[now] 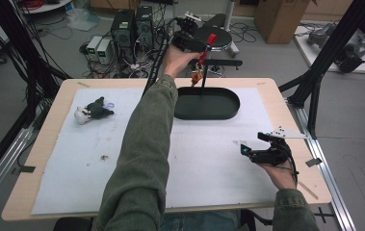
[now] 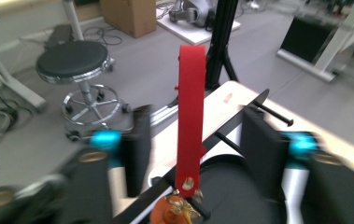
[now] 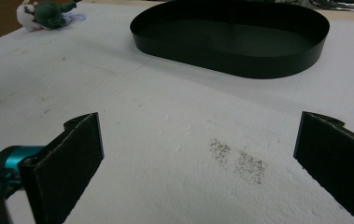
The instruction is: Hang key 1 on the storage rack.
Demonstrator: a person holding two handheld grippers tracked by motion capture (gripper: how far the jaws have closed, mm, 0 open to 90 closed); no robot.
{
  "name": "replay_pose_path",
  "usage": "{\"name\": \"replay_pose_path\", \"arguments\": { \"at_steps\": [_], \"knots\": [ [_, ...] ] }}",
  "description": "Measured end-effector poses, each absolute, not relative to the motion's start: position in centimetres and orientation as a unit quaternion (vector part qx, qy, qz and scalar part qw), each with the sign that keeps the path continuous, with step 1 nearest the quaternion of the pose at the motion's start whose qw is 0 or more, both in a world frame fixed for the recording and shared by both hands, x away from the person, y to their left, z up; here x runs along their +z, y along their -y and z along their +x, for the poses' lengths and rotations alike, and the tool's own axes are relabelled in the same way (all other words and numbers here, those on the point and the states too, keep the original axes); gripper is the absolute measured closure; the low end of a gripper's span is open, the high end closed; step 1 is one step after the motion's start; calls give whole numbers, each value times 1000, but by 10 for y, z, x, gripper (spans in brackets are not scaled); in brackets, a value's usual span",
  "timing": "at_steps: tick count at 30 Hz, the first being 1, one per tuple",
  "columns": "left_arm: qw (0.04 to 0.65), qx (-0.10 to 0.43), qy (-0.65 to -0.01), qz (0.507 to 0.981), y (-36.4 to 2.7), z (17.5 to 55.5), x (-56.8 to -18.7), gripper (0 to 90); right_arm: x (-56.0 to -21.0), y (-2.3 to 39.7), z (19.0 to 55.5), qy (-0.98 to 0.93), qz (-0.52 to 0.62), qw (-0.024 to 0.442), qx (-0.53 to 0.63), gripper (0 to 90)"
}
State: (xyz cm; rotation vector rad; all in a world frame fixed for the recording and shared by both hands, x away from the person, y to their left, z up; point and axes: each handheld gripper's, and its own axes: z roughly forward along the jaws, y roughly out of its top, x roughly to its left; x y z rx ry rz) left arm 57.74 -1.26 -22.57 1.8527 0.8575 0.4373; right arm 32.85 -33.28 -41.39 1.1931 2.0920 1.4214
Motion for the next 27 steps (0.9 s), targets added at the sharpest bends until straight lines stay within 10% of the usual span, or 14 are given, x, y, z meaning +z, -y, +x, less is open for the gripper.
{"name": "replay_pose_path", "arguments": {
  "at_steps": [5,27],
  "knots": [
    [508,149,-338,778,-7,574,-232,127,-411,334,329,-732,427,174,501,5],
    [506,124,-323,790,-78,535,-248,25,-411,341,329,-718,438,172,512,5]
  ]
}}
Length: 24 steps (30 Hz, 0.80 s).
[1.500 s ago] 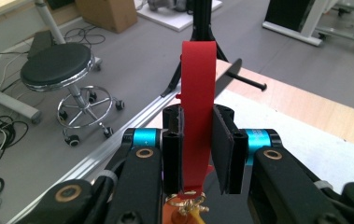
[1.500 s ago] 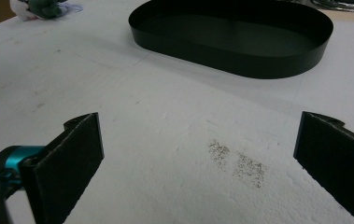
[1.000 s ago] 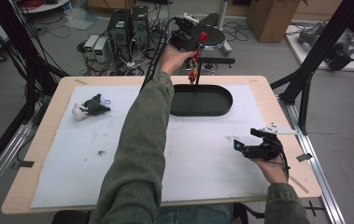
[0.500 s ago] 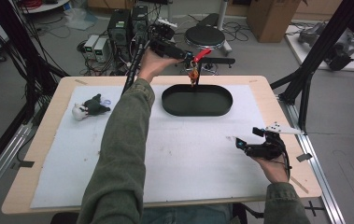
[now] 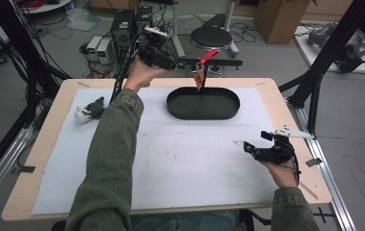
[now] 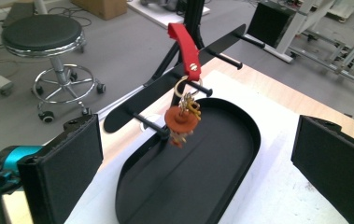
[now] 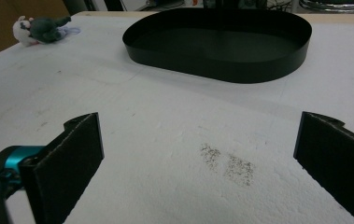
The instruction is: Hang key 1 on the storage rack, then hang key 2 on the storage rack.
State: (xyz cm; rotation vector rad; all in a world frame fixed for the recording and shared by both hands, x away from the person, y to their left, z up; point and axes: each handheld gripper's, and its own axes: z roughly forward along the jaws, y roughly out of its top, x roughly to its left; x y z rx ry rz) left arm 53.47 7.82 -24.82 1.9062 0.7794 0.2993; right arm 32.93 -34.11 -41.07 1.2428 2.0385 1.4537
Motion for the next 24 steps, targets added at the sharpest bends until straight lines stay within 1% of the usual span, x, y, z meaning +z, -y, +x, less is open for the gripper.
{"name": "replay_pose_path", "arguments": {
  "at_steps": [3,12,16,19,24],
  "knots": [
    [507,132,-326,787,-85,530,-250,25,-411,341,330,-719,438,171,512,5],
    [512,132,-334,780,-112,517,-264,25,-411,339,332,-718,438,168,515,5],
    [501,148,-329,787,-124,509,-270,25,-412,339,334,-718,437,168,516,5],
    [502,146,-332,785,-134,506,-272,25,-412,338,334,-720,436,169,513,5],
    [505,162,-344,775,-158,500,-274,25,-412,337,333,-720,437,169,512,5]
  ]
}}
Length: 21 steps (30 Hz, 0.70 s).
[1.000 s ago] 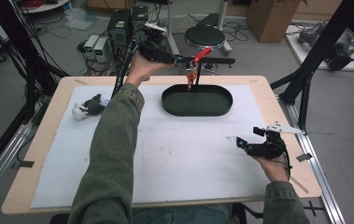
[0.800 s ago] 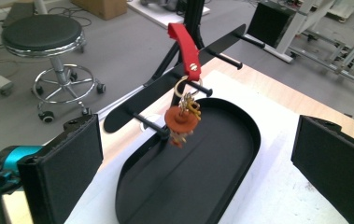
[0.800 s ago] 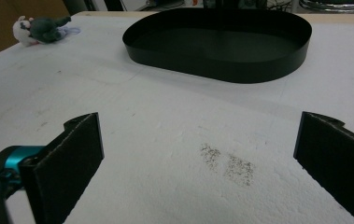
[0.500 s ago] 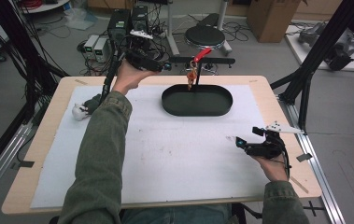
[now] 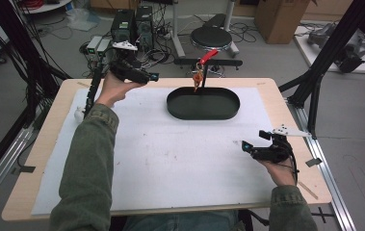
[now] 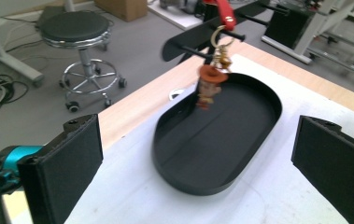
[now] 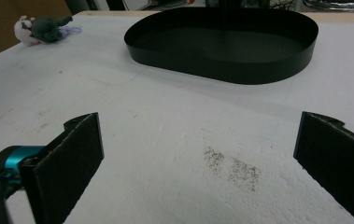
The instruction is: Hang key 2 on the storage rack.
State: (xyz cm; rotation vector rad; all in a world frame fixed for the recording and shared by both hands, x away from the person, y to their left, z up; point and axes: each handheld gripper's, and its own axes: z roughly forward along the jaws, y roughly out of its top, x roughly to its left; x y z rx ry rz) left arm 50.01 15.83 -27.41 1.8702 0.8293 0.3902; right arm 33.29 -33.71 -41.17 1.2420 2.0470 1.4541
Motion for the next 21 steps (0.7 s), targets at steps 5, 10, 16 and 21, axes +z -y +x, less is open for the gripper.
{"name": "replay_pose_path", "arguments": {
  "at_steps": [5,10,16,21],
  "knots": [
    [509,176,-358,763,-183,495,-276,25,-412,337,332,-722,437,169,510,5],
    [509,192,-372,752,-206,491,-281,25,-413,336,333,-724,436,169,507,5],
    [504,200,-396,741,-232,487,-288,25,-413,336,333,-725,436,171,506,5],
    [503,211,-412,730,-251,484,-291,25,-414,335,333,-727,435,172,503,5]
  ]
}}
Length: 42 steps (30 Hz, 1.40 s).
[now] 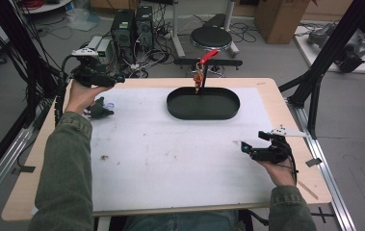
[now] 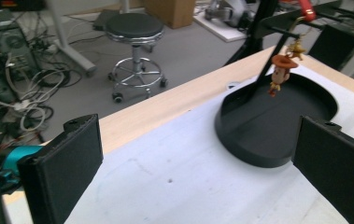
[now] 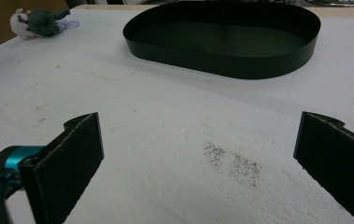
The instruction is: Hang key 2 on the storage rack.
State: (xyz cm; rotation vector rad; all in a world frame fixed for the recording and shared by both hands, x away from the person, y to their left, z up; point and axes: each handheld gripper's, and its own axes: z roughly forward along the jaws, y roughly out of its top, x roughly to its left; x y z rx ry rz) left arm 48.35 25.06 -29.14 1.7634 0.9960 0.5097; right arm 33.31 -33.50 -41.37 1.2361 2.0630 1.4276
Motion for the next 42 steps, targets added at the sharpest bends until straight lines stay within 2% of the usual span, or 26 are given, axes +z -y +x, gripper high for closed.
{"name": "replay_pose_path", "arguments": {
  "at_steps": [9,24,31,42],
  "knots": [
    [493,220,-432,723,-280,480,-302,25,-414,334,333,-727,438,172,500,5],
    [435,208,-445,755,-314,482,-337,25,-417,332,328,-742,439,180,473,5],
    [422,214,-438,764,-319,481,-344,25,-417,333,329,-746,437,182,468,5],
    [391,191,-448,781,-326,489,-375,25,-417,334,327,-742,444,189,466,5]
  ]
}}
